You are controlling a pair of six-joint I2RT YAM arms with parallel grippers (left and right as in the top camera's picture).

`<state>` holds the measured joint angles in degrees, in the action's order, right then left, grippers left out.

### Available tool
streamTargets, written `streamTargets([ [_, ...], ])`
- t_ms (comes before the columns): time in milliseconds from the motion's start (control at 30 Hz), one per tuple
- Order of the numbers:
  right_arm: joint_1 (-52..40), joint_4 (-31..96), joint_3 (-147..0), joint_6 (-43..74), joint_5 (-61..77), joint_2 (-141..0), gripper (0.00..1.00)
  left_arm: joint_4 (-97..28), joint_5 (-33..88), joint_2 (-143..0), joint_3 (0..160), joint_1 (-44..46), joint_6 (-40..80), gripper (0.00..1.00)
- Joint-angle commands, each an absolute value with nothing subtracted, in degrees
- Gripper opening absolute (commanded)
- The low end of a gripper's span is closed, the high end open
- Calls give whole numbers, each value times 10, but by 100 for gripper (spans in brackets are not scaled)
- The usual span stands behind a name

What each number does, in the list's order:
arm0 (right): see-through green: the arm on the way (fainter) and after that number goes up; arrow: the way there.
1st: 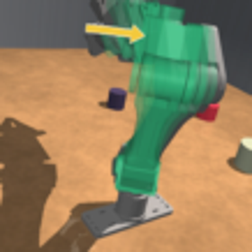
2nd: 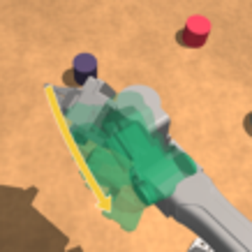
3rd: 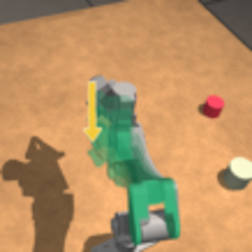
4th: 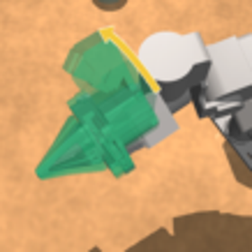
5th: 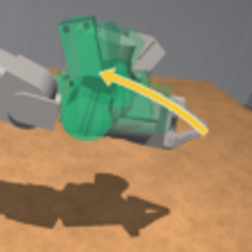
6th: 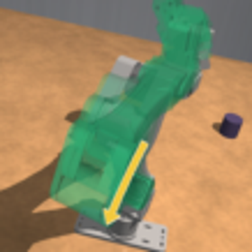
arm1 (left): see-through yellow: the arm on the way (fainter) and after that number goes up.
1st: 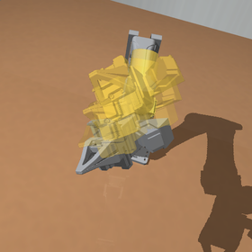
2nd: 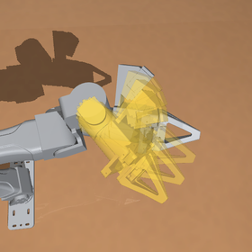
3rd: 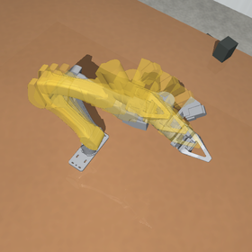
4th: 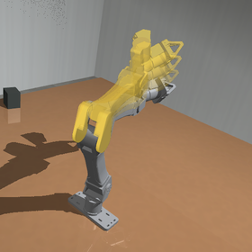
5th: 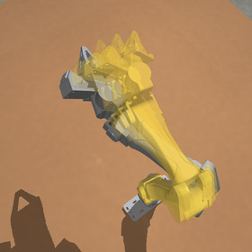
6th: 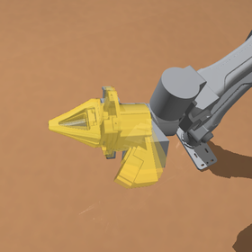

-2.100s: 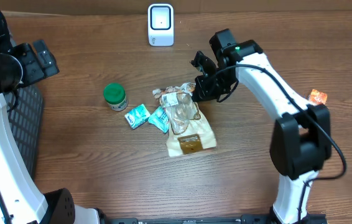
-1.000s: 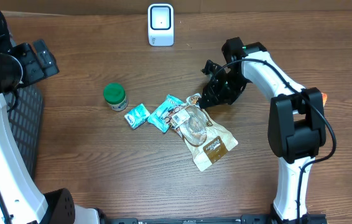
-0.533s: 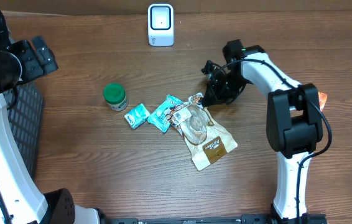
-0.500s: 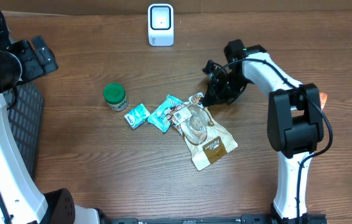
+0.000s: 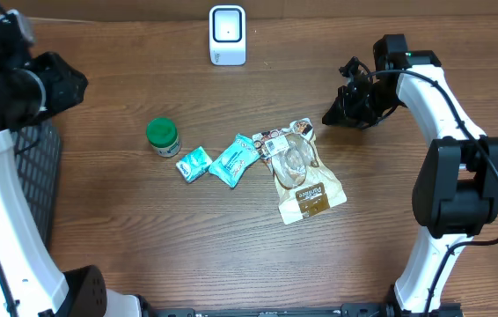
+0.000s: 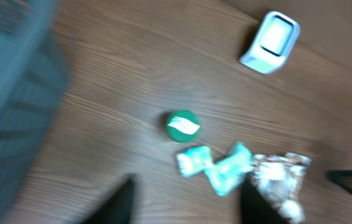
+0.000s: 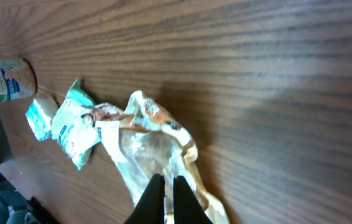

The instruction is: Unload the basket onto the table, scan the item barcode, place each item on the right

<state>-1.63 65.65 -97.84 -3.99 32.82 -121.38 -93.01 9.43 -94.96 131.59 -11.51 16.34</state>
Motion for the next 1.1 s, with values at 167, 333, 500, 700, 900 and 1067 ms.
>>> streamTargets([
  [167, -1, 694, -987, -23, 305, -1204, 9, -861, 185, -1014, 1175, 38, 236, 4],
  [333, 17, 708, -987, -23, 304, -1204, 16, -694, 255, -1044, 1045, 150, 268, 4],
  [500, 17, 708, -987, -23, 304, -1204, 16, -550, 271, -1068, 934, 238, 343, 4],
  [700, 17, 709, -987, -23, 288, -1204, 16, -425, 265, -1083, 825, 295, 420, 4],
  [900, 17, 711, -987, -24, 283, -1204, 16, -305, 263, -1083, 725, 304, 483, 4],
  [1067, 16, 711, -987, -24, 283, -1204, 16, -227, 251, -1085, 672, 305, 503, 4],
])
